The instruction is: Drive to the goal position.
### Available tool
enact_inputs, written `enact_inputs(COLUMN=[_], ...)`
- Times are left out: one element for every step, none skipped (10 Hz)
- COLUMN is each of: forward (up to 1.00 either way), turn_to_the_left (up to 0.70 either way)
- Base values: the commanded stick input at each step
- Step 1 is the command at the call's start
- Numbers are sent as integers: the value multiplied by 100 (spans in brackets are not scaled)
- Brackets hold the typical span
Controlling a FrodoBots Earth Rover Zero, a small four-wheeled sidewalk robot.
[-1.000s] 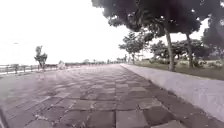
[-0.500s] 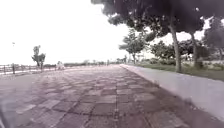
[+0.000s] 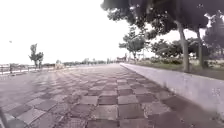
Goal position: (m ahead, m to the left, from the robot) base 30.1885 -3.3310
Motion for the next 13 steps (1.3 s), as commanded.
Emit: enact_inputs(forward=[100,100,100,100,100,100,100,100,100,100,100,100,100], turn_to_the_left=[0,0,0,0,0,0,0,0,0,0,0,0,0])
